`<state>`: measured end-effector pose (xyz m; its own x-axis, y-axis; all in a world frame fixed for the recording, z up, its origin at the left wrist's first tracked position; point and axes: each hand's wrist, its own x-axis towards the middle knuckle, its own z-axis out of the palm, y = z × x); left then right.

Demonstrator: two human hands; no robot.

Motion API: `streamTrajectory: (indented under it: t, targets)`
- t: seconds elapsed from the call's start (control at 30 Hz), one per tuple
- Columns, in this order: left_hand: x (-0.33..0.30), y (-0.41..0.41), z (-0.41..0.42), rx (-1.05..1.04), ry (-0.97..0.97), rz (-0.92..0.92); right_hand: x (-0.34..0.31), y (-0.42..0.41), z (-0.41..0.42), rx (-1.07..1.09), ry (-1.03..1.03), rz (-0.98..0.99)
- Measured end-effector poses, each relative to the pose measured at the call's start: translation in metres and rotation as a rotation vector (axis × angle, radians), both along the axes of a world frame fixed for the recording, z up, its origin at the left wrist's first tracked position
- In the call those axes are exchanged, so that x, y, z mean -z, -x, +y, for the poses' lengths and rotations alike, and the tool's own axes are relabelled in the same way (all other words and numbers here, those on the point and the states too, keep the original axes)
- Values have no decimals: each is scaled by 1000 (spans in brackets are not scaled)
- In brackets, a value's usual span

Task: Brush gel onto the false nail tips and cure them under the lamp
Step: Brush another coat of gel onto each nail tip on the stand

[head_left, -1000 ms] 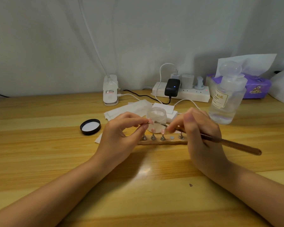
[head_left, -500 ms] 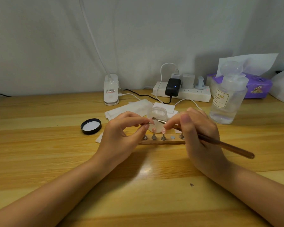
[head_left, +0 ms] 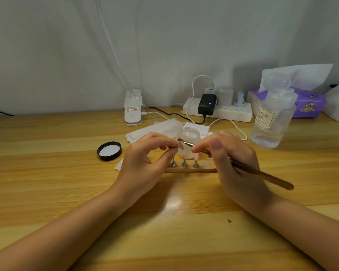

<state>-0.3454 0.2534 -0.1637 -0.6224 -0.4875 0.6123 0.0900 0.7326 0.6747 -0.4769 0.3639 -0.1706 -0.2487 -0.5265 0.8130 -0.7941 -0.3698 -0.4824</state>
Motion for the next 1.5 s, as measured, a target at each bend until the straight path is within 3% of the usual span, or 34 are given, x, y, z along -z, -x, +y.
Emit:
streamTrajectory:
  t: [0.27, 0.73, 1.0, 1.17, 1.5]
  targets:
    - [0, 0, -3, -15, 10, 11, 0, 1, 6, -10, -22, -189]
    - [1, 0, -2, -28, -17, 42, 6, 2, -1, 19, 61, 150]
    - [1, 0, -3, -26, -26, 19, 3, 2, 1, -11, 22, -52]
    - [2, 1, -3, -29, -3, 37, 3, 0, 0, -16, 1, 53]
    - [4, 1, -4, -45, -5, 47, 5, 1, -1, 49, 10, 47]
